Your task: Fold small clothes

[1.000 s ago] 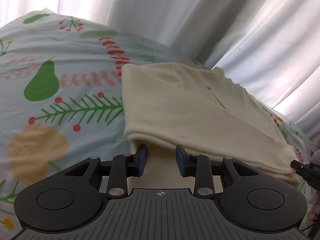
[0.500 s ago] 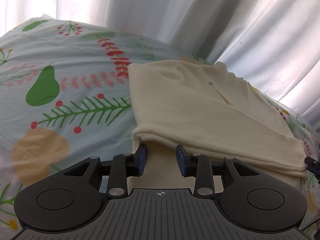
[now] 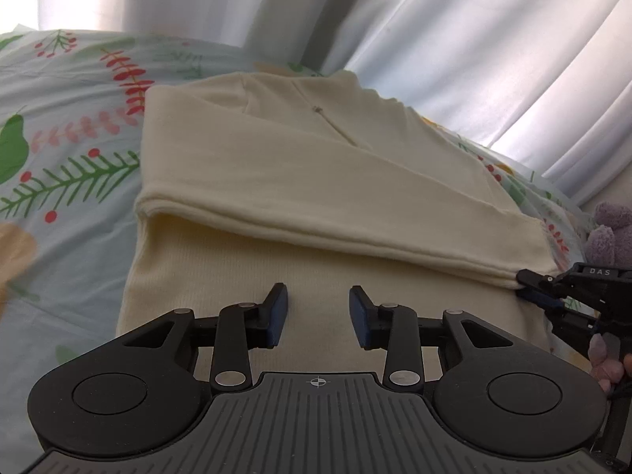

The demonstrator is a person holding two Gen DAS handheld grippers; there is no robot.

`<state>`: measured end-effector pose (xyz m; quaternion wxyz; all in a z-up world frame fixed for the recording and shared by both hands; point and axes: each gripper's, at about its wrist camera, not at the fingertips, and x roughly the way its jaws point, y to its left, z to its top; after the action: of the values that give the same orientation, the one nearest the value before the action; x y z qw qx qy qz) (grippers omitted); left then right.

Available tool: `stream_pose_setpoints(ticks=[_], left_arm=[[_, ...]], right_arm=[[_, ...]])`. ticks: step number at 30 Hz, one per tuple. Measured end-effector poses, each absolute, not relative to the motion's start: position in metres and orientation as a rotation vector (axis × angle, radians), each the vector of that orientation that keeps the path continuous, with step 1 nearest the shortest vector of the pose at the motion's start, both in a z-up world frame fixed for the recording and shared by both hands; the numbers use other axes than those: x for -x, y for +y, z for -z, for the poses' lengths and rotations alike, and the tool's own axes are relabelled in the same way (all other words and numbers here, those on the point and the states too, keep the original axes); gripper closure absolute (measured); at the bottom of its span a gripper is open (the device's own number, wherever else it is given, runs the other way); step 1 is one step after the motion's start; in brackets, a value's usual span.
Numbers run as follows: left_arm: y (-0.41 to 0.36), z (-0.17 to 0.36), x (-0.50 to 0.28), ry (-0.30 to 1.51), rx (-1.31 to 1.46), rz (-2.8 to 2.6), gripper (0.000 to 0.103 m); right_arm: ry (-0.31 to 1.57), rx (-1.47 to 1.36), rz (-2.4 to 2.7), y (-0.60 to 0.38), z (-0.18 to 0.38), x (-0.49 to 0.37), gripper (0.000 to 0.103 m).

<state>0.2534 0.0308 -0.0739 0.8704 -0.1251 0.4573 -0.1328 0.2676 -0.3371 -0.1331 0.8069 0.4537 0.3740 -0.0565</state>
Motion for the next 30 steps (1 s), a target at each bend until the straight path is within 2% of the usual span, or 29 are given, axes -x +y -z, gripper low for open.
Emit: stream_pose_setpoints(ticks=[11,13,15,18,24,26,30], left_arm=[[0.038,0.074,-0.254,0.963,0.244,0.316,0.068],[0.040,0.073,-0.256,0.977,0.265,0.314,0.067],[0.043,0.071,-0.259,0.983,0.300,0.319,0.065],[0.046,0.067,-0.268,0.960,0.323,0.309,0.064],[0.049,0.069,-0.295,0.957,0.317,0.238,0.065],[0.053,0.072,-0.301,0.943,0.304,0.201,0.064],[0.061,0.071,-0.306,0.940,0.286,0.180,0.062]], right_arm=[[0.729,-0.923,0.147,-0.360,0.129,-0.293,0.096],[0.745,-0.918,0.128,-0.359,0.129,-0.289,0.091],[0.758,-0.909,0.121,-0.358,0.127,-0.280,0.080],[0.738,-0.926,0.131,-0.362,0.125,-0.265,0.076],[0.722,-0.932,0.146,-0.366,0.125,-0.272,0.077],[0.716,-0.911,0.159,-0.363,0.126,-0.275,0.085],[0.725,-0.854,0.162,-0.357,0.126,-0.271,0.084]])
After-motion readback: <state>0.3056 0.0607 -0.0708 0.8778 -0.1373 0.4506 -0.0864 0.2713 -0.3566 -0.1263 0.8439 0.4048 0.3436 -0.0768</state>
